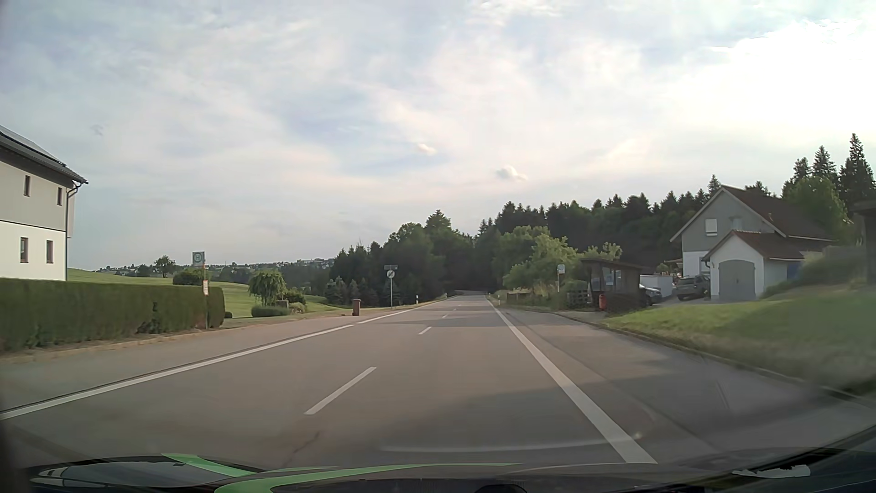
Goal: Follow the waypoints while adhering to traffic rules and regulations
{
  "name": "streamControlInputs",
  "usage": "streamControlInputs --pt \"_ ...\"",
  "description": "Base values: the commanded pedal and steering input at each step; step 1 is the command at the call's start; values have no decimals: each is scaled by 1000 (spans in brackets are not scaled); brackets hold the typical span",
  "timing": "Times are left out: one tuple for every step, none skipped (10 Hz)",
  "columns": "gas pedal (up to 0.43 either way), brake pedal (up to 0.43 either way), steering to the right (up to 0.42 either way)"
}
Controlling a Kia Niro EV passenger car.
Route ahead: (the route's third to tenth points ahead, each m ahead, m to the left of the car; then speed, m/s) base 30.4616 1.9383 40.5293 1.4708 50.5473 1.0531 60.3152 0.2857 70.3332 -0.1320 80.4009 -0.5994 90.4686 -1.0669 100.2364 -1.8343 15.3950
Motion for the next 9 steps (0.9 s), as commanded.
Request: streamControlInputs --pt "79 0 8" --pt "79 0 8" --pt "79 0 8" --pt "79 0 8" --pt "79 0 7" --pt "79 0 7" --pt "79 0 7" --pt "79 0 6" --pt "79 0 5"
